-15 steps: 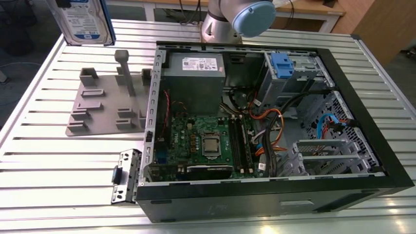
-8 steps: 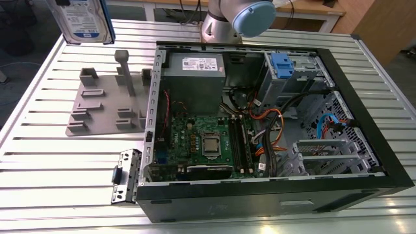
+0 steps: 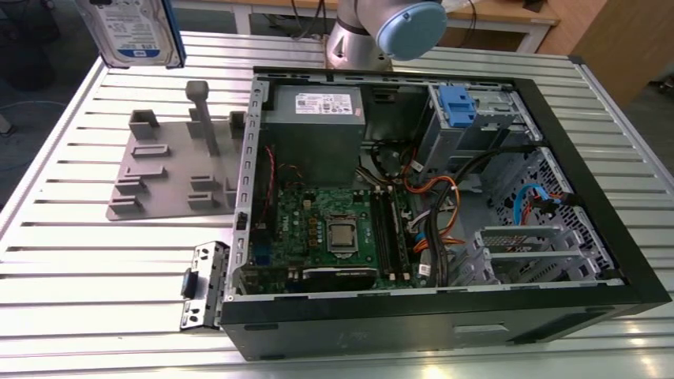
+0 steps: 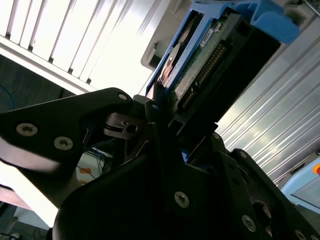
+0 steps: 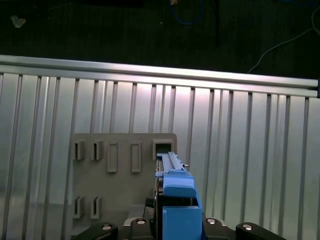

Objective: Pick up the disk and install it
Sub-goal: 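Pick up the disk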

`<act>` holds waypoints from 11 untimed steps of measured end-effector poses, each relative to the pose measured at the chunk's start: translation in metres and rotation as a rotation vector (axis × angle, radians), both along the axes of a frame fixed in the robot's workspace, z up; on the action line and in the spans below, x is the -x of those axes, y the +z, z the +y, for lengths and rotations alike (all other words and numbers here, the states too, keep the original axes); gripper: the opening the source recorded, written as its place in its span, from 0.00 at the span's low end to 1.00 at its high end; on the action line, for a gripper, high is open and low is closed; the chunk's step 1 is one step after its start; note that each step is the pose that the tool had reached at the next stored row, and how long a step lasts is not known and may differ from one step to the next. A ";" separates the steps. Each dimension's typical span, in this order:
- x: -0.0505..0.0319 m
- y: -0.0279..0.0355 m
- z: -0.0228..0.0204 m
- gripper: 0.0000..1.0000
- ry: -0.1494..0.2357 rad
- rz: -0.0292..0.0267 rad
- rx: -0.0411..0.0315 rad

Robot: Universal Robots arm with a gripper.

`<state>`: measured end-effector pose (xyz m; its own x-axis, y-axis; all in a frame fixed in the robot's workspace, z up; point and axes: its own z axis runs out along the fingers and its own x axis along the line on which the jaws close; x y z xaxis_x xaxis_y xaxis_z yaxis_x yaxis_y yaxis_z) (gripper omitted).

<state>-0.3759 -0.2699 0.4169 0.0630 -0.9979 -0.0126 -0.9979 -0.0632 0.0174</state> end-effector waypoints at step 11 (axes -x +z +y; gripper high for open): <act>0.0000 0.0117 0.0000 0.36 0.000 0.0000 0.0000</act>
